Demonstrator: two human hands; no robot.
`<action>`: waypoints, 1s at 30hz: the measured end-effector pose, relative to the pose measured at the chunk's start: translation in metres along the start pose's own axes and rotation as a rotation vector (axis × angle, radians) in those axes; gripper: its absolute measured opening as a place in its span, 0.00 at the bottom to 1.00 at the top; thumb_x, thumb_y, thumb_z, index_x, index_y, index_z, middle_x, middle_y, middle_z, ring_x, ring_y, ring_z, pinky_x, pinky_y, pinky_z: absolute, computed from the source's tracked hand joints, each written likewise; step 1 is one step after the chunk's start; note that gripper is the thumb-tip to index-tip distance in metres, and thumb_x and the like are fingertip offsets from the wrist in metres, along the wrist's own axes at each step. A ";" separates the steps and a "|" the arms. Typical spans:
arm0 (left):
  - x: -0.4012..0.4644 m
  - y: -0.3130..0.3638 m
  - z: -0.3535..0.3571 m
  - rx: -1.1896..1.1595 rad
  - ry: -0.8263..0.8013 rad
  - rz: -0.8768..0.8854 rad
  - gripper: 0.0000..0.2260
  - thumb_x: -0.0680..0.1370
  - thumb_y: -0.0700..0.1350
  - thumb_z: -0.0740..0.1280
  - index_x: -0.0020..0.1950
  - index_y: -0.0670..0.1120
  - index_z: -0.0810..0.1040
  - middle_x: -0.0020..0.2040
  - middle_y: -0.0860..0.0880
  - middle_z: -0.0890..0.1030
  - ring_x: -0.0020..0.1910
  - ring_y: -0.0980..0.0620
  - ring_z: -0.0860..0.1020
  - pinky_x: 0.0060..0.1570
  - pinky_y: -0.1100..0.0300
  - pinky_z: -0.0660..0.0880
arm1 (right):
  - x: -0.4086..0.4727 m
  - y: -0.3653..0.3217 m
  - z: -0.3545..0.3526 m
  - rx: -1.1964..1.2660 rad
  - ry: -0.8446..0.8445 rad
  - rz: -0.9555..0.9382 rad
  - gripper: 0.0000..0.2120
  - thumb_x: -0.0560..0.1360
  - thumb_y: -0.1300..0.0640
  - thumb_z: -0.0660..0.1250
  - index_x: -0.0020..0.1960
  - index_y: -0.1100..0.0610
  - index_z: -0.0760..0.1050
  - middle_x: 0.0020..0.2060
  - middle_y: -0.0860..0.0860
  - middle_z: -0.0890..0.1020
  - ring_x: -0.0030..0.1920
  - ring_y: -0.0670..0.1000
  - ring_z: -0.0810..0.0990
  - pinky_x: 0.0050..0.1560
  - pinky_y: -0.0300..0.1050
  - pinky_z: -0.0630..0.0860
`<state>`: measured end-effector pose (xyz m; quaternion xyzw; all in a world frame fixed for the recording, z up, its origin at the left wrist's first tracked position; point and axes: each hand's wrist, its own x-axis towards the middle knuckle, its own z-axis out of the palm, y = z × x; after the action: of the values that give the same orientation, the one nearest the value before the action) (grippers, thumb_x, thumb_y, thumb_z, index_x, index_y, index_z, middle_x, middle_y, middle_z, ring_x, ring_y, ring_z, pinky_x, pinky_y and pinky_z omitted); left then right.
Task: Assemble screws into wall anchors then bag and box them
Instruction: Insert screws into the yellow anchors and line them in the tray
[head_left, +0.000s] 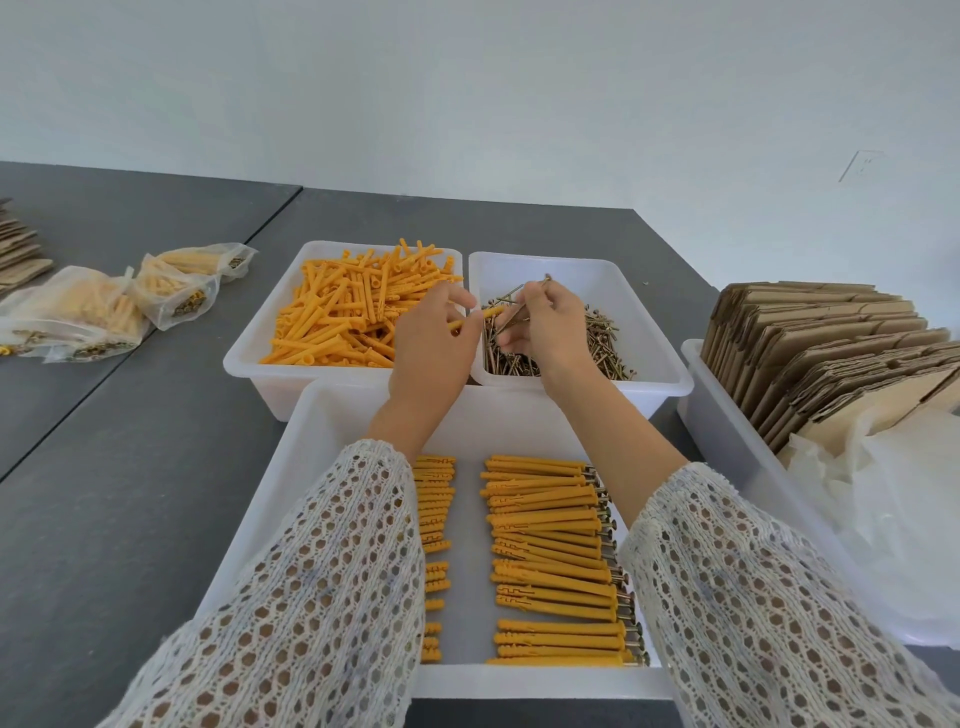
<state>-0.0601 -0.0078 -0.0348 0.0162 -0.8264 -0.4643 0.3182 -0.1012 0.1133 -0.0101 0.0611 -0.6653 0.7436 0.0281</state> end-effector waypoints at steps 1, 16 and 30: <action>0.001 0.003 0.000 -0.080 0.043 -0.038 0.03 0.79 0.43 0.68 0.51 0.45 0.79 0.44 0.49 0.82 0.43 0.55 0.80 0.42 0.59 0.74 | -0.001 0.001 0.002 -0.028 -0.031 0.007 0.09 0.84 0.61 0.54 0.48 0.62 0.70 0.31 0.57 0.80 0.22 0.51 0.75 0.25 0.43 0.76; 0.004 0.011 0.000 -0.131 -0.296 -0.115 0.17 0.86 0.51 0.54 0.42 0.56 0.78 0.31 0.49 0.67 0.32 0.53 0.65 0.37 0.56 0.62 | 0.001 0.000 0.008 0.358 0.012 0.113 0.15 0.85 0.59 0.52 0.43 0.62 0.70 0.31 0.58 0.77 0.25 0.50 0.74 0.28 0.41 0.74; 0.001 0.007 0.002 -0.024 -0.436 -0.083 0.24 0.85 0.51 0.55 0.28 0.51 0.63 0.26 0.54 0.65 0.29 0.52 0.63 0.39 0.55 0.60 | 0.004 0.001 0.001 0.380 -0.037 0.169 0.17 0.85 0.60 0.51 0.40 0.61 0.70 0.27 0.53 0.78 0.24 0.48 0.74 0.27 0.39 0.72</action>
<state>-0.0603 -0.0027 -0.0291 -0.0542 -0.8687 -0.4793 0.1127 -0.1057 0.1118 -0.0108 0.0228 -0.5160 0.8543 -0.0588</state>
